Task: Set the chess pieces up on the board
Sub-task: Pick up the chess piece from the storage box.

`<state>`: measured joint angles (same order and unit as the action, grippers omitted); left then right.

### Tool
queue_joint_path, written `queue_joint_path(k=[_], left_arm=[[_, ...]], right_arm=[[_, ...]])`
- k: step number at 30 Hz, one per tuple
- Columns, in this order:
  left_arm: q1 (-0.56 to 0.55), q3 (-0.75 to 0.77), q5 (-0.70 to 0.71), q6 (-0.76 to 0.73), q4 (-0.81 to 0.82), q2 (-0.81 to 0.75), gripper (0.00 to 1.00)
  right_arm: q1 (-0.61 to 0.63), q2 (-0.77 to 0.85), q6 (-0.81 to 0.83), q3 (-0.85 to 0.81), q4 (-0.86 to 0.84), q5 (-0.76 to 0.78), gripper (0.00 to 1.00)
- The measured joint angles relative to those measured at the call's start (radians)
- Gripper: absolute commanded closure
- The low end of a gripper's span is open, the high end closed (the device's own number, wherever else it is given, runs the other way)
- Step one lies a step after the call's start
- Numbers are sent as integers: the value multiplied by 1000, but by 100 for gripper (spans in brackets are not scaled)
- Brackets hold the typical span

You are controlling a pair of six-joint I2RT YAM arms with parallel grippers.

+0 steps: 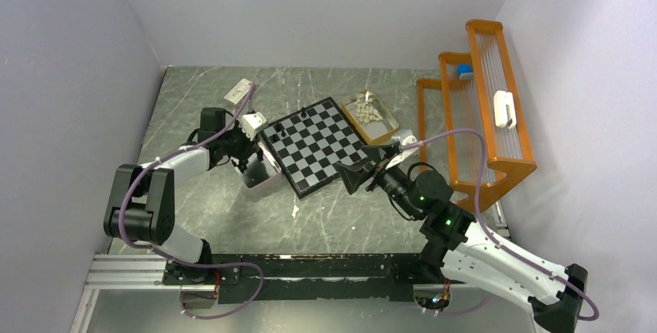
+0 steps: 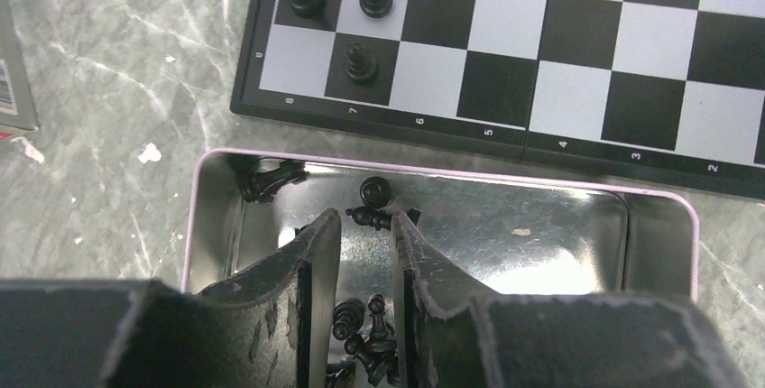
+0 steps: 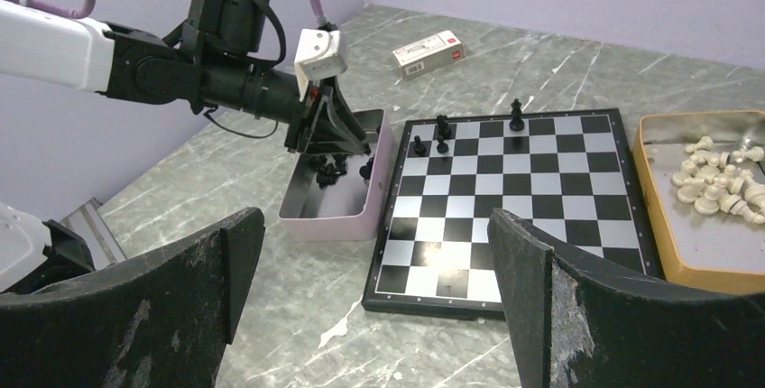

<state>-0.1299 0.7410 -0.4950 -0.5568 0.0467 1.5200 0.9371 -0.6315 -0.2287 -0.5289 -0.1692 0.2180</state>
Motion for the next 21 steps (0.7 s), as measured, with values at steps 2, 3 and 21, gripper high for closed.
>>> queue_joint_path(k=[2, 3, 21], left_arm=[[0, 0, -14, -18, 0, 14, 68], [0, 0, -22, -27, 0, 21, 68], [0, 64, -61, -78, -23, 124, 74]], right_arm=[[0, 9, 2, 0, 5, 3, 0], [0, 13, 2, 0, 8, 4, 0], [0, 20, 6, 0, 22, 15, 0]])
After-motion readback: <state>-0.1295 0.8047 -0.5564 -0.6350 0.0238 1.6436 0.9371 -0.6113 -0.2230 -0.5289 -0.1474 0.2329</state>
